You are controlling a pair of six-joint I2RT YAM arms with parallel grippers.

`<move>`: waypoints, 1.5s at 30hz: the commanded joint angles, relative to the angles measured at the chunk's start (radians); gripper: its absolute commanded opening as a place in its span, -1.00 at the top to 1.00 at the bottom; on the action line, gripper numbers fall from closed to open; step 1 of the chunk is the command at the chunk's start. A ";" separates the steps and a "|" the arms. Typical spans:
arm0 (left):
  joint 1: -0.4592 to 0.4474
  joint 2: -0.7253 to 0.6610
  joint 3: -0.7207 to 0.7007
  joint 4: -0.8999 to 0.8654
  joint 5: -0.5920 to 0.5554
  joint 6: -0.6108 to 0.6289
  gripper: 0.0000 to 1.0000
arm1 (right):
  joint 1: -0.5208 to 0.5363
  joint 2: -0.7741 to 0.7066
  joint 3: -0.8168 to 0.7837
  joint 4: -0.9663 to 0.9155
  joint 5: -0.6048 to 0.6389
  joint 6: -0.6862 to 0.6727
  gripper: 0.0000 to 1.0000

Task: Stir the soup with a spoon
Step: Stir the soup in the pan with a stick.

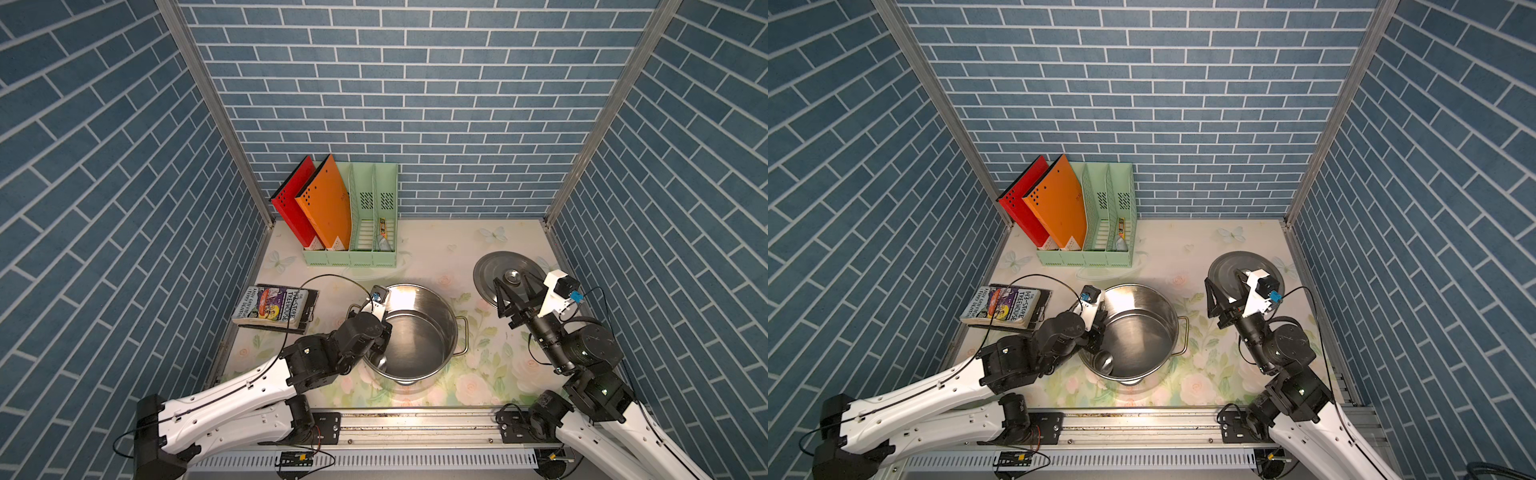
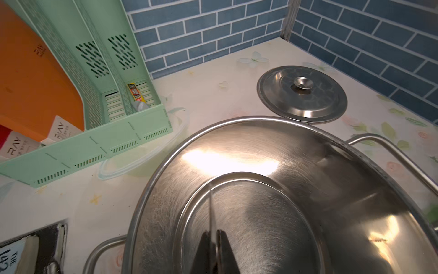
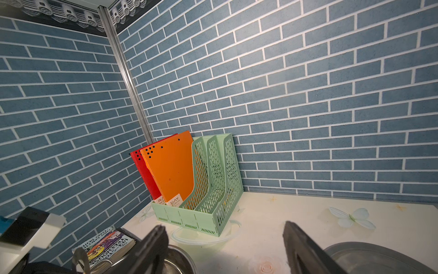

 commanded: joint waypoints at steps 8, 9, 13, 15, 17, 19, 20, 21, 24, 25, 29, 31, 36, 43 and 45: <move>0.071 0.158 0.074 0.200 -0.093 0.150 1.00 | 0.002 -0.046 0.013 -0.005 0.011 -0.026 -0.61; 0.076 0.176 0.078 0.239 -0.082 0.166 1.00 | 0.002 -0.049 0.014 -0.010 0.012 -0.025 -0.61; 0.088 0.261 0.105 0.388 -0.022 0.228 1.00 | 0.002 -0.063 0.016 -0.024 0.020 -0.025 -0.61; 0.088 0.304 0.125 0.453 0.005 0.255 1.00 | 0.002 -0.069 0.016 -0.029 0.024 -0.025 -0.61; 0.088 0.351 0.154 0.496 0.031 0.274 1.00 | 0.002 -0.075 0.016 -0.033 0.026 -0.025 -0.61; 0.088 0.396 0.183 0.529 0.063 0.285 1.00 | 0.003 -0.077 0.016 -0.037 0.028 -0.026 -0.61; 0.088 0.414 0.192 0.547 0.089 0.291 1.00 | 0.003 -0.078 0.017 -0.040 0.027 -0.027 -0.60; 0.087 0.427 0.198 0.565 0.120 0.295 1.00 | 0.002 -0.079 0.019 -0.042 0.029 -0.028 -0.61; 0.087 0.455 0.201 0.608 0.215 0.303 1.00 | 0.002 -0.083 0.026 -0.052 0.032 -0.031 -0.61; 0.087 0.464 0.203 0.617 0.242 0.304 1.00 | 0.002 -0.084 0.027 -0.055 0.034 -0.033 -0.61; 0.076 0.472 0.198 0.647 0.354 0.321 1.00 | 0.002 -0.087 0.026 -0.057 0.037 -0.035 -0.61; 0.060 0.463 0.187 0.664 0.420 0.338 1.00 | 0.002 -0.087 0.021 -0.050 0.038 -0.033 -0.61; -0.003 0.429 0.150 0.663 0.484 0.395 1.00 | 0.002 -0.079 0.011 -0.036 0.031 -0.029 -0.61; -0.043 0.307 0.027 0.626 0.509 0.351 1.00 | 0.002 -0.068 0.010 -0.028 0.028 -0.030 -0.61; -0.058 0.262 -0.010 0.596 0.511 0.336 1.00 | 0.003 -0.064 0.007 -0.022 0.028 -0.031 -0.61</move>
